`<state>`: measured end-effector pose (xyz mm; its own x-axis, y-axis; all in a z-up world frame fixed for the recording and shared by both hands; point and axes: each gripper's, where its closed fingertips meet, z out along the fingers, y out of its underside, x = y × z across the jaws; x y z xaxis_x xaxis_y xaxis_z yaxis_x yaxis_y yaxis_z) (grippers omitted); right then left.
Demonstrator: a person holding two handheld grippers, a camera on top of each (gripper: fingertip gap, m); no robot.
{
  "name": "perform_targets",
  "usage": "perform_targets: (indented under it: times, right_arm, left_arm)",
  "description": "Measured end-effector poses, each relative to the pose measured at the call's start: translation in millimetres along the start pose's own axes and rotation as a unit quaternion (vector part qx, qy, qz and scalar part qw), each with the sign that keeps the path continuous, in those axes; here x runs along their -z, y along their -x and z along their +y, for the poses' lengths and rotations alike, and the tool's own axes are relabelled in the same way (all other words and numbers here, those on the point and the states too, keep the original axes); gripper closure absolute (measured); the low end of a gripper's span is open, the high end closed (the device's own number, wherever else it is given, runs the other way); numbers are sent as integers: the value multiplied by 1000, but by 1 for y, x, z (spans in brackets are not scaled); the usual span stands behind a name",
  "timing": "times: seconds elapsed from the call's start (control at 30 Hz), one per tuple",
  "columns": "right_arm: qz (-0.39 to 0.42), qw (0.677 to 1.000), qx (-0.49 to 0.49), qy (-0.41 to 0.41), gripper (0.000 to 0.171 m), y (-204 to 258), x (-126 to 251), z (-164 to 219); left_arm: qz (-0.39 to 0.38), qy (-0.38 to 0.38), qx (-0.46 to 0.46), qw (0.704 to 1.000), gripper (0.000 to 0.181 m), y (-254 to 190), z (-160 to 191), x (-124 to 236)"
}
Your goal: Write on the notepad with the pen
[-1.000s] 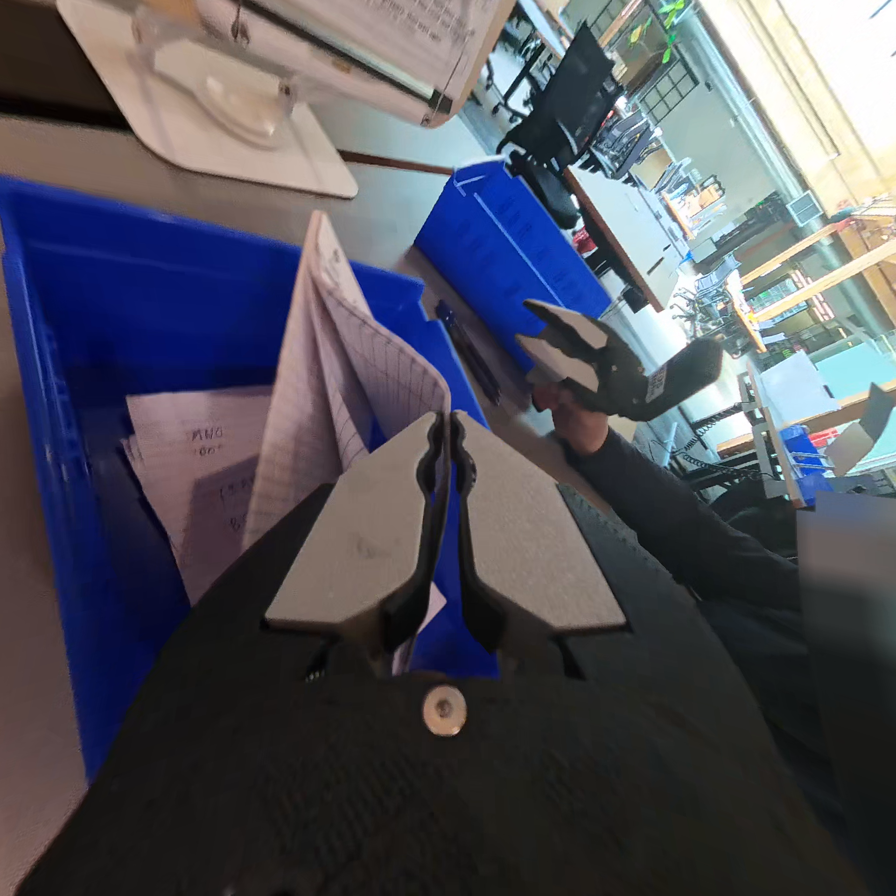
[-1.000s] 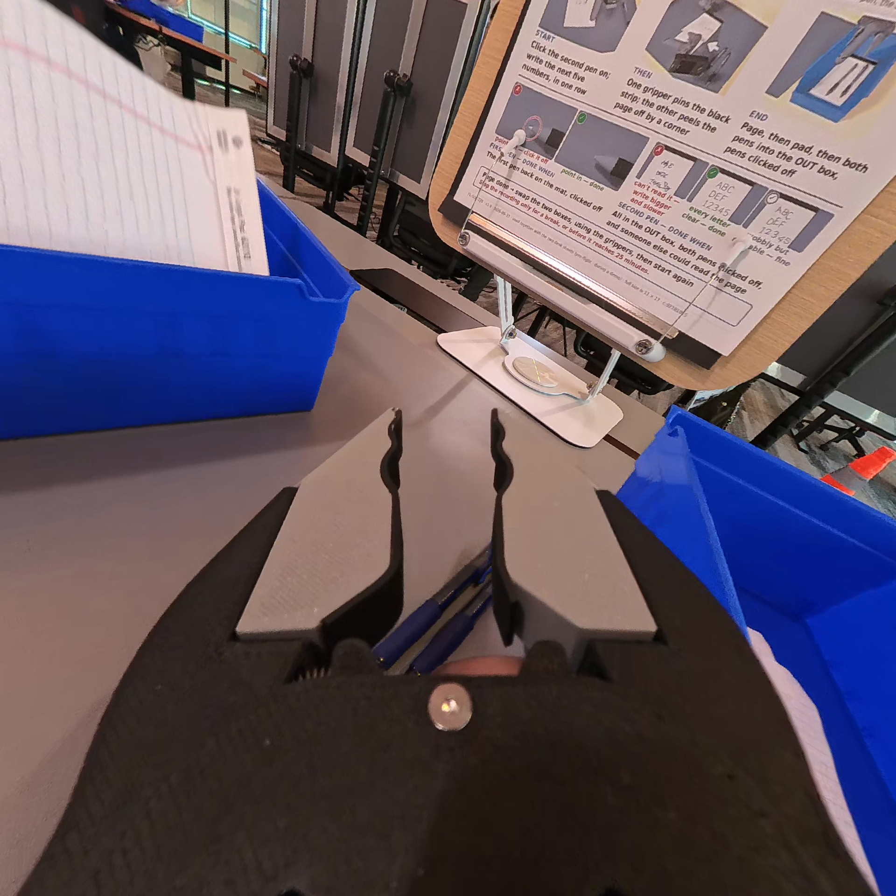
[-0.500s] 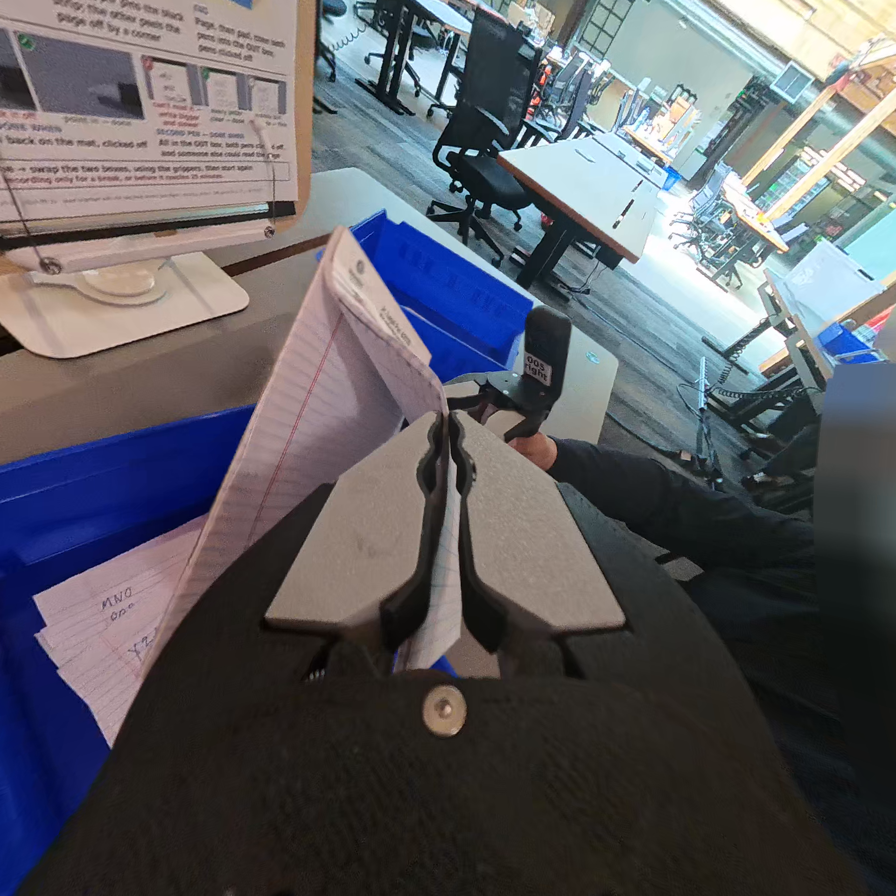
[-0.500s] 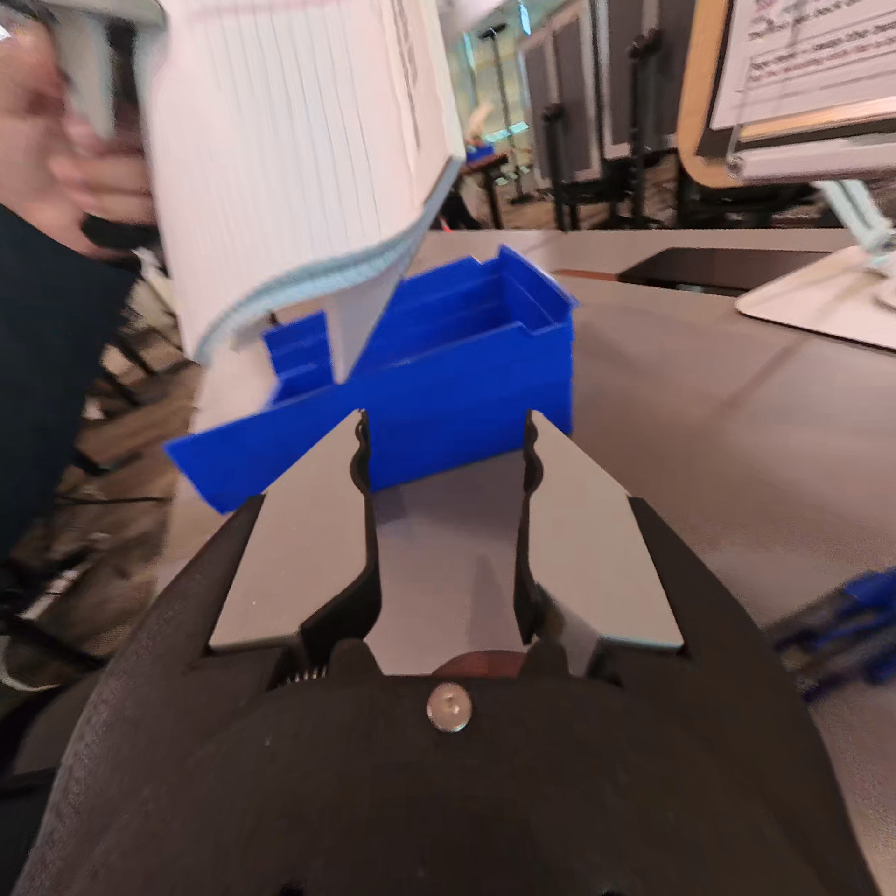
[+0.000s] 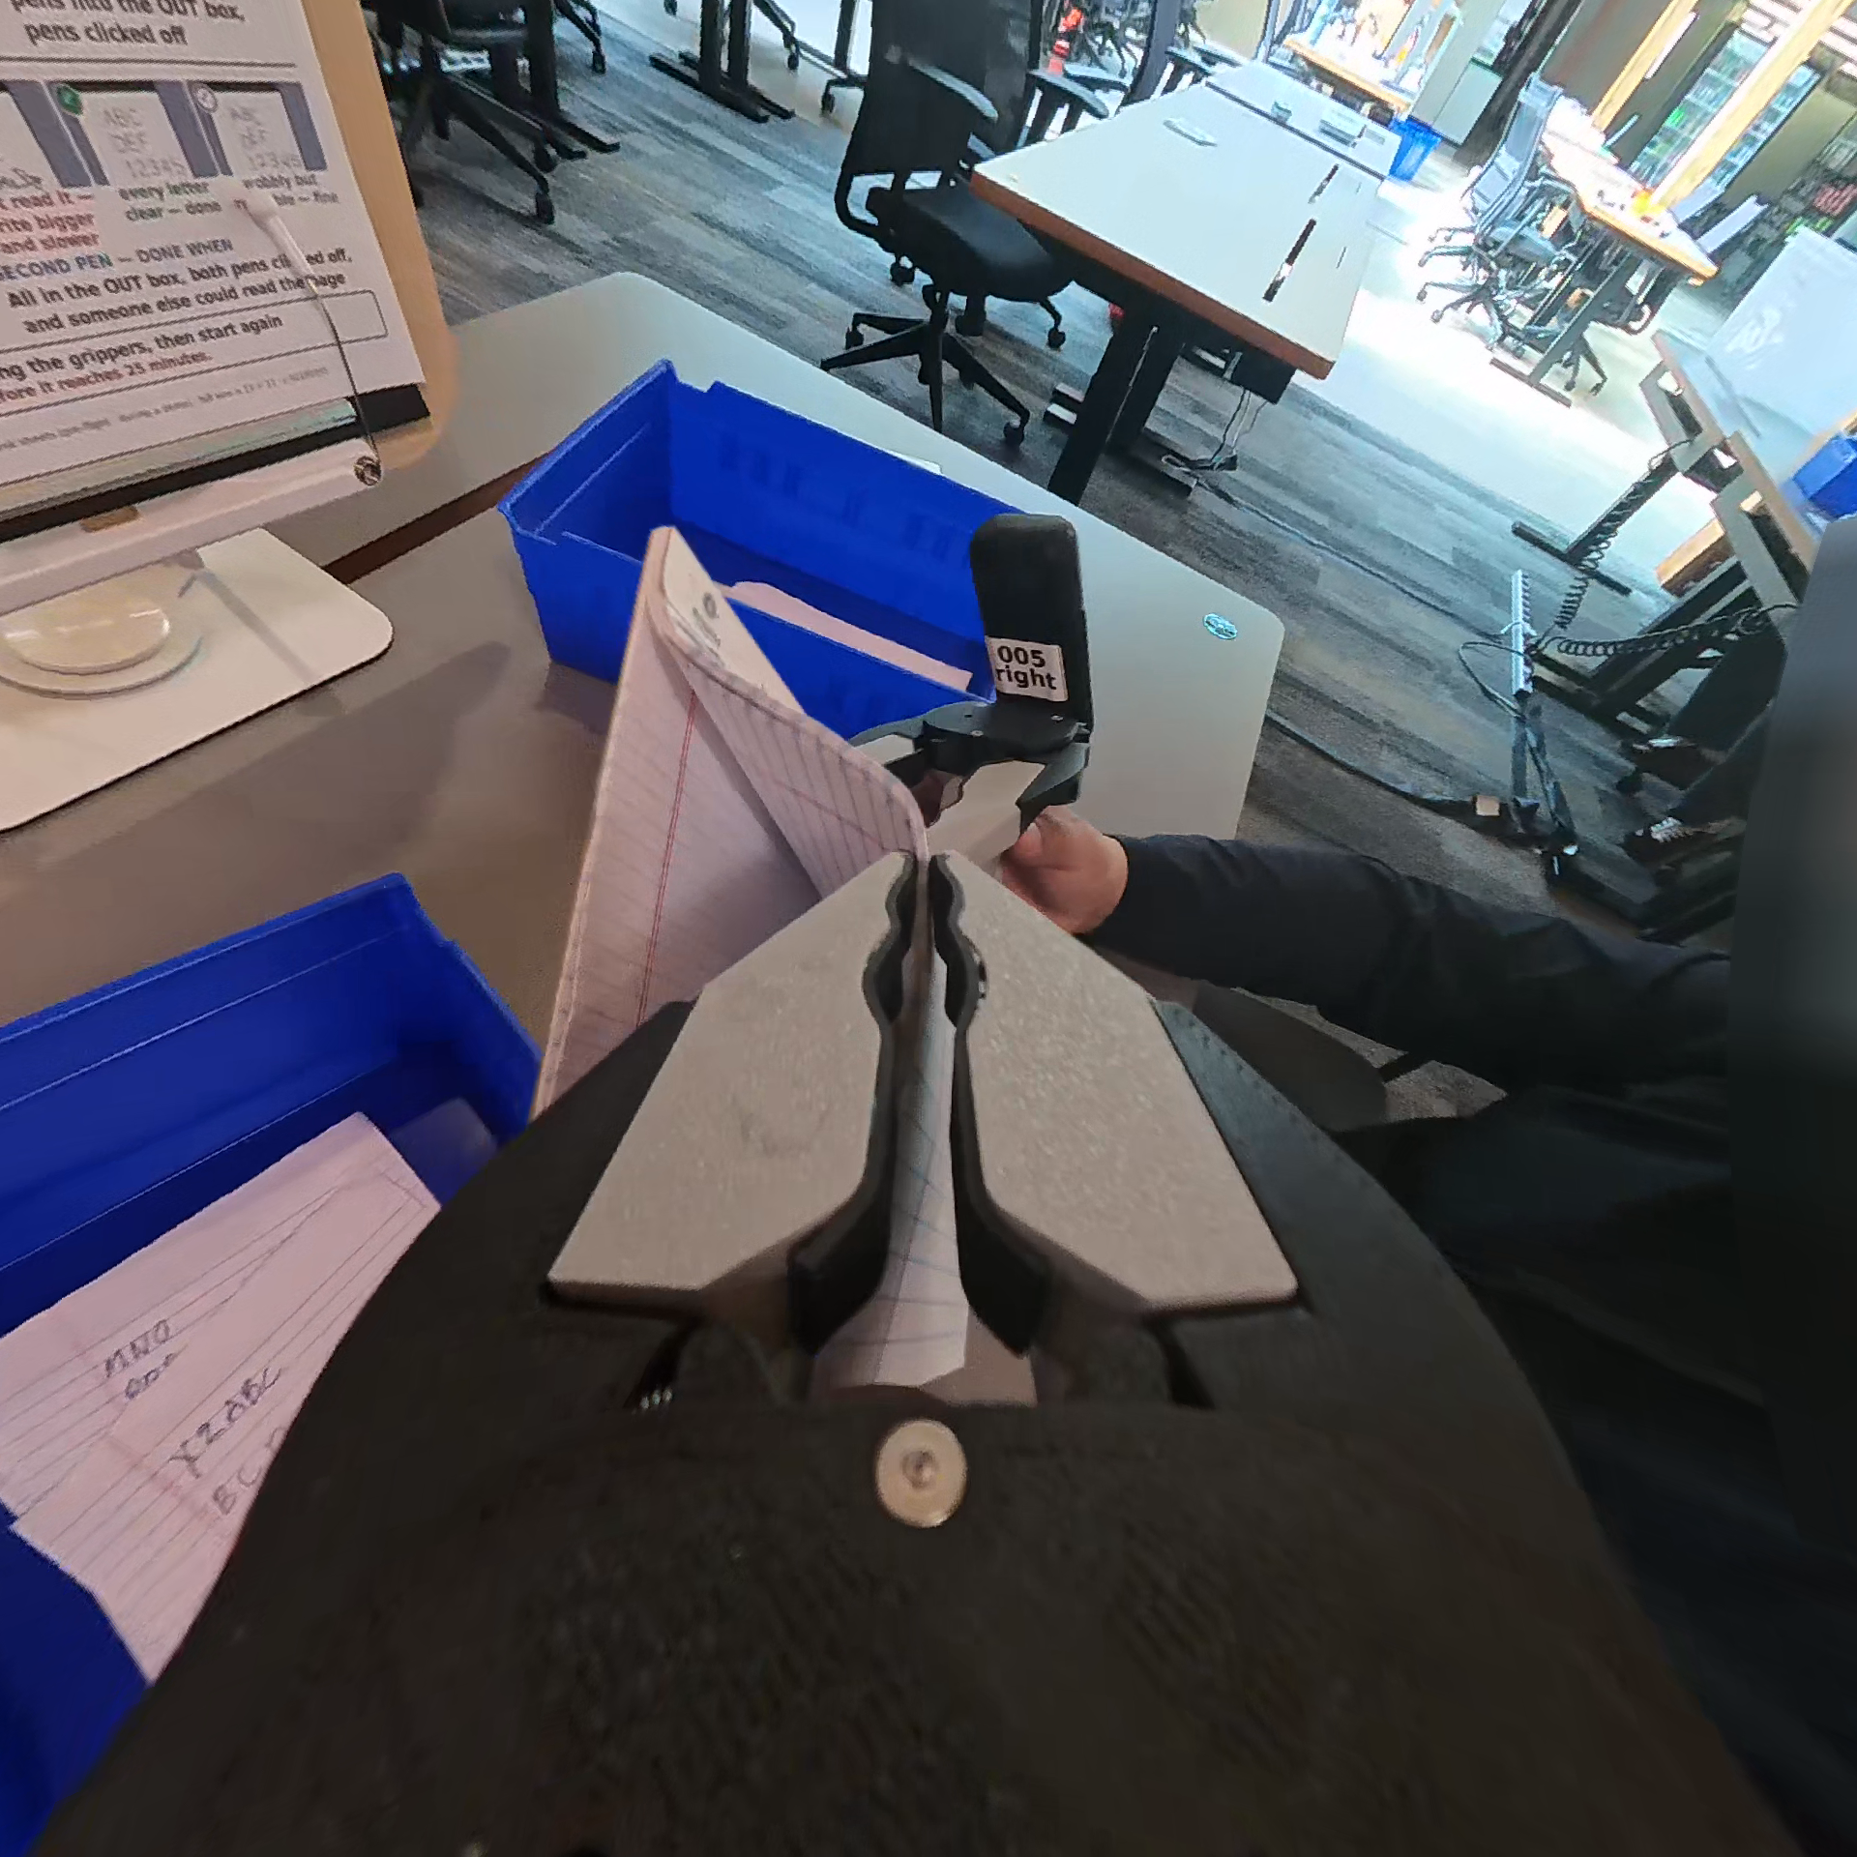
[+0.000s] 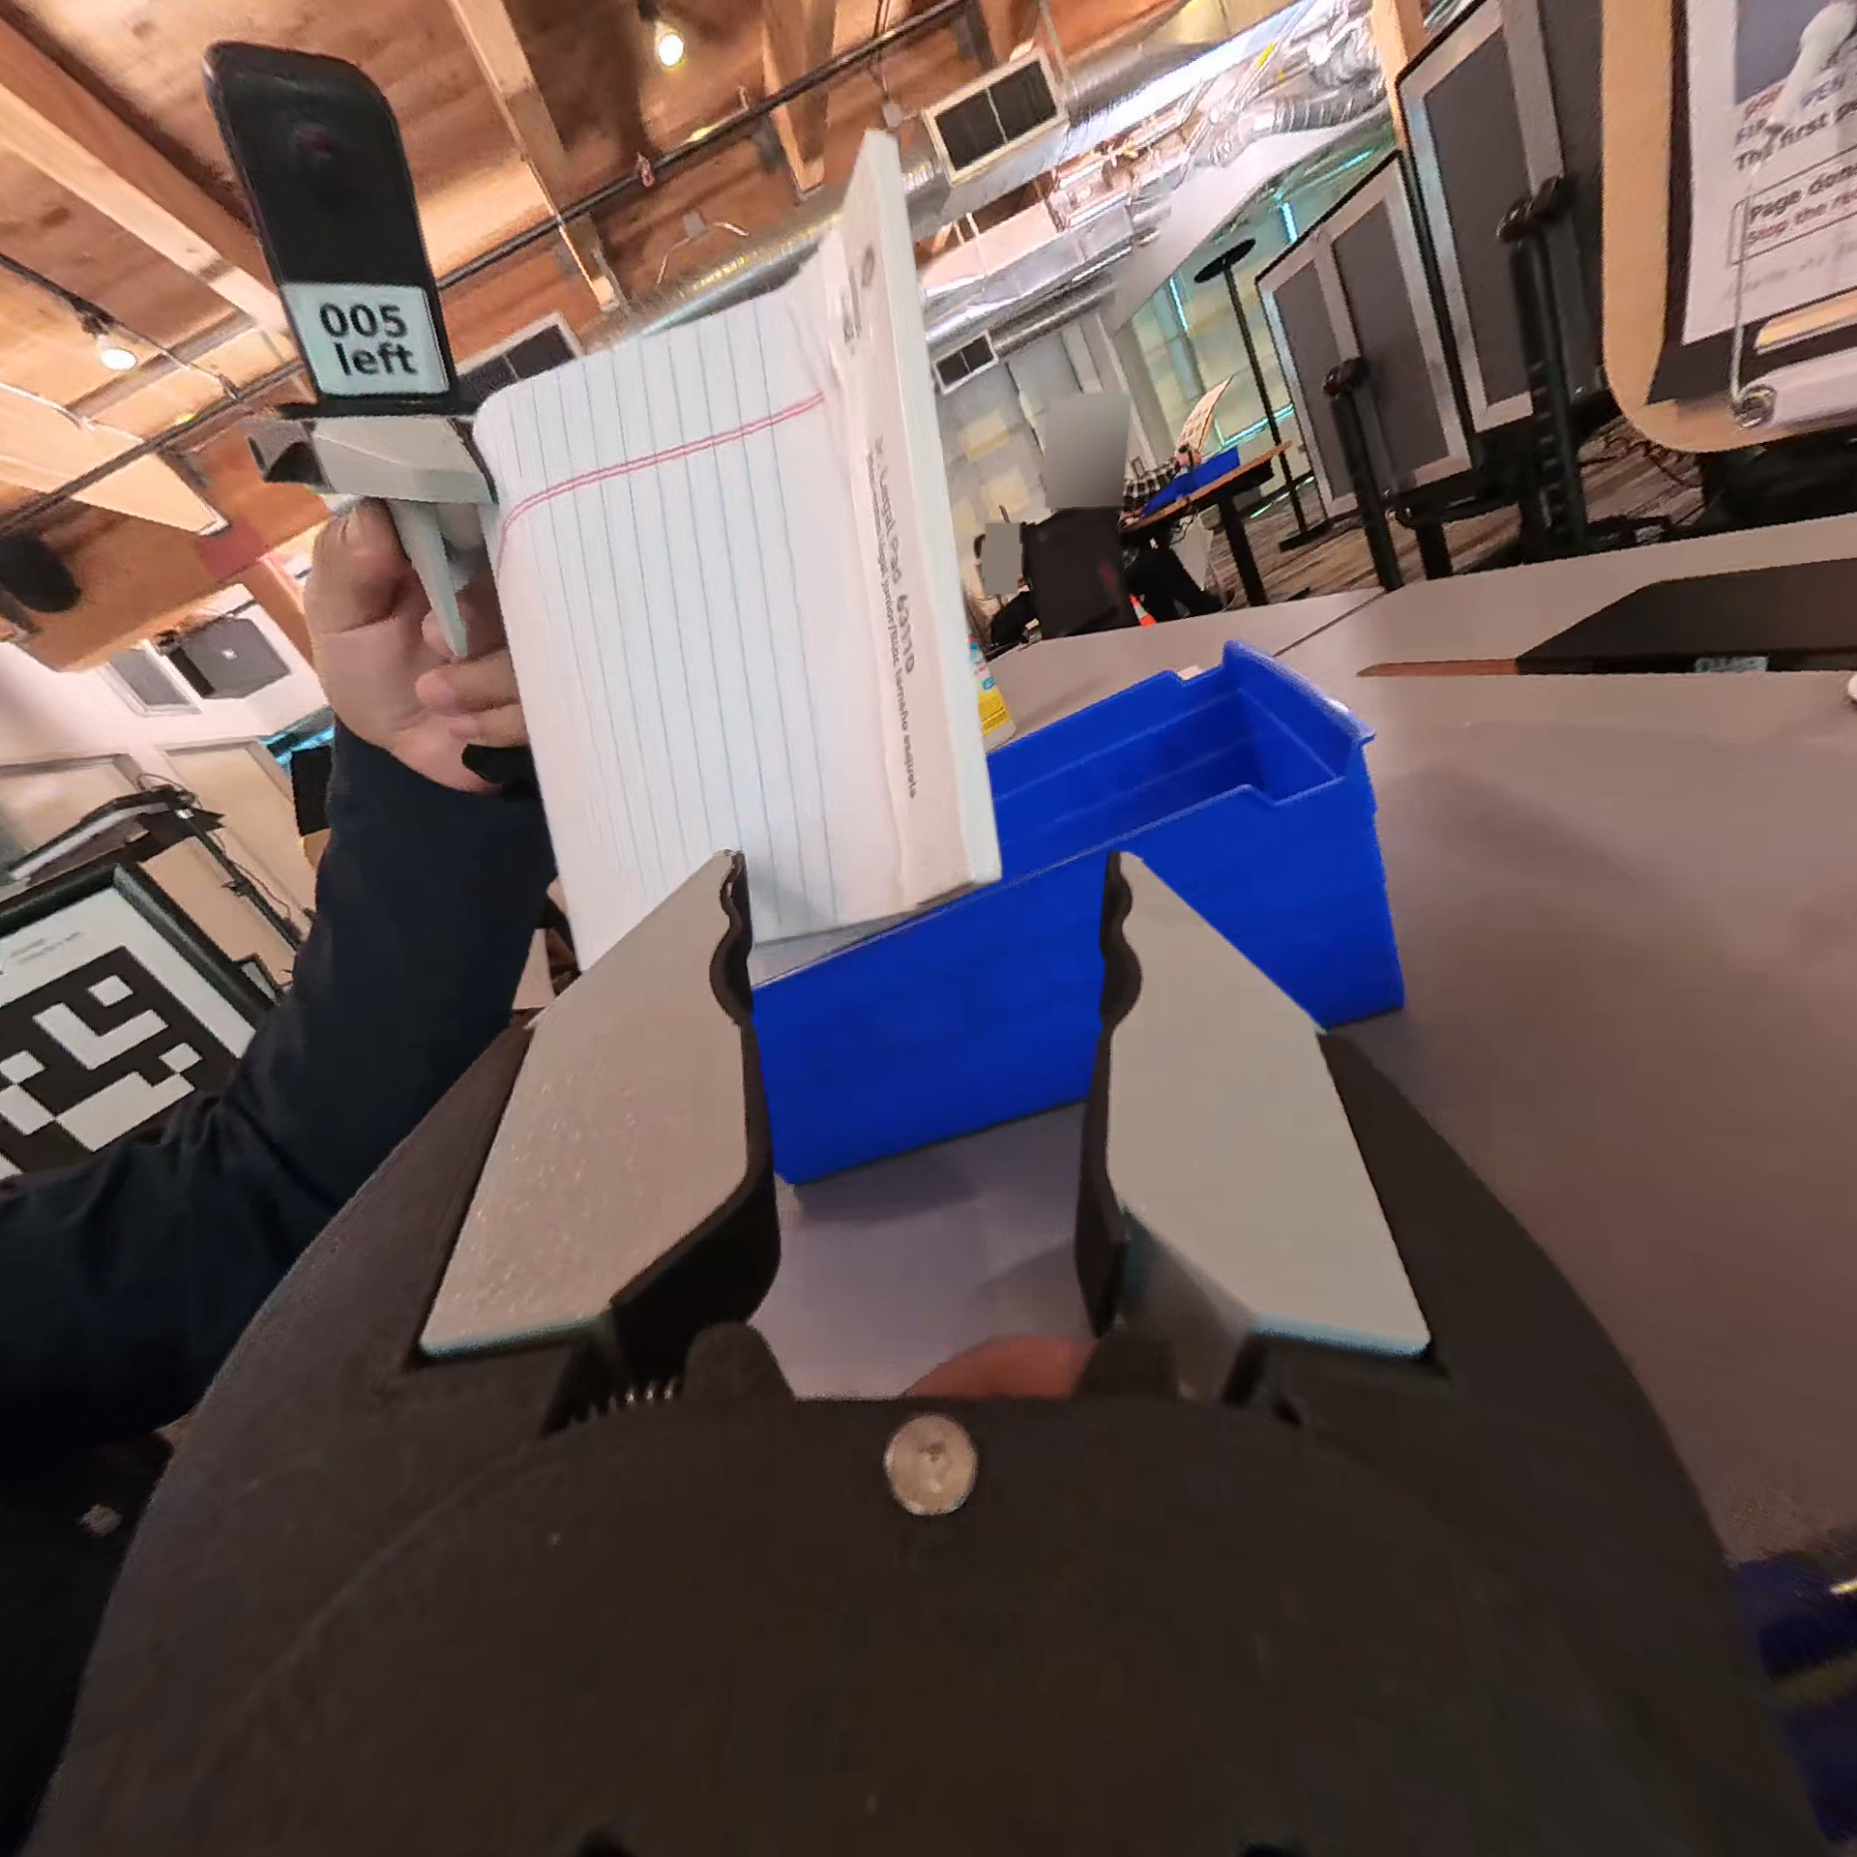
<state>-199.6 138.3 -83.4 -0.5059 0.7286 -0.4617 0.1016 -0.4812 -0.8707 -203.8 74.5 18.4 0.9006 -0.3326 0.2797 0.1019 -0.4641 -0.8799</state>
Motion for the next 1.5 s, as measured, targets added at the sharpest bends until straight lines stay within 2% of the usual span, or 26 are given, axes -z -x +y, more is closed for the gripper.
perform_targets:
  times: [0.07,0.1,0.13,0.17,0.23,0.3,0.4,0.5,0.63,0.77,0.9,1.0,1.03,1.1,1.13,1.23,1.37,1.5]
  right_arm:
    - [-4,1000,-6,-9,110,1,0,-3]
    - [-15,1000,-9,-14,121,3,2,-5]
    - [-28,999,-10,-17,145,7,3,-6]
    - [-38,999,-11,-18,158,9,5,-7]
    - [-57,998,-13,-17,168,15,9,-10]
    - [-54,998,1,-23,169,20,13,-18]
    - [-22,998,63,-17,170,30,19,-27]
    - [12,992,126,-10,169,44,24,-38]
    - [67,978,200,7,170,60,37,-63]
    - [107,969,224,18,171,67,54,-83]
    - [121,966,226,32,170,71,66,-86]
    - [105,973,202,38,170,79,68,-83]
    - [100,975,196,42,170,80,67,-81]
    - [90,977,184,51,171,81,63,-75]
    - [83,979,177,57,171,81,60,-71]
    - [83,980,165,72,170,72,47,-60]
    - [72,987,117,87,171,57,25,-40]
    - [45,991,75,104,171,51,-1,-17]
  left_arm:
    - [15,1,4,1000,181,-5,4,-3]
    - [18,3,4,1000,181,-7,7,-5]
    - [18,4,3,1000,181,-8,9,-7]
    - [22,0,3,1000,181,-11,10,-7]
    - [10,-16,8,1000,181,-8,9,-5]
    - [-30,-34,13,999,180,3,9,3]
    - [-65,-44,12,997,157,7,18,16]
    - [-100,-48,-4,994,150,7,36,33]
    - [-139,3,8,990,141,8,96,43]
    - [-216,41,9,975,137,18,155,39]
    - [-212,66,23,975,132,16,193,14]
    - [-302,93,15,949,134,48,212,10]
    - [-324,99,7,941,135,57,215,9]
    - [-310,79,13,947,160,57,209,-3]
    - [-319,65,15,945,161,62,204,-5]
    - [-420,28,27,907,179,99,195,8]
    - [-418,-39,88,903,179,114,188,15]
    - [-448,-54,104,886,178,131,191,38]
